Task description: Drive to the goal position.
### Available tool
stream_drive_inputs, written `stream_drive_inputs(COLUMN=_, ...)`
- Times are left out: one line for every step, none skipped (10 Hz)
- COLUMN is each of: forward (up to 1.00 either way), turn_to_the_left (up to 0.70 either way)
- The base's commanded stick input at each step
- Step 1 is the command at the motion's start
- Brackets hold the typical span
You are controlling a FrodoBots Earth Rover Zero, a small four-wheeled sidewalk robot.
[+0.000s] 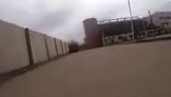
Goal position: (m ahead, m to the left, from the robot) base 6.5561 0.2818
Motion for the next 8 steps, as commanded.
stream_drive_inputs(forward=0.7, turn_to_the_left=0.0)
stream_drive_inputs(forward=0.7, turn_to_the_left=0.0)
stream_drive_inputs(forward=0.7, turn_to_the_left=0.0)
stream_drive_inputs(forward=0.7, turn_to_the_left=0.0)
stream_drive_inputs(forward=0.7, turn_to_the_left=0.0)
stream_drive_inputs(forward=0.7, turn_to_the_left=0.0)
stream_drive_inputs(forward=0.7, turn_to_the_left=0.0)
stream_drive_inputs(forward=0.7, turn_to_the_left=0.0)
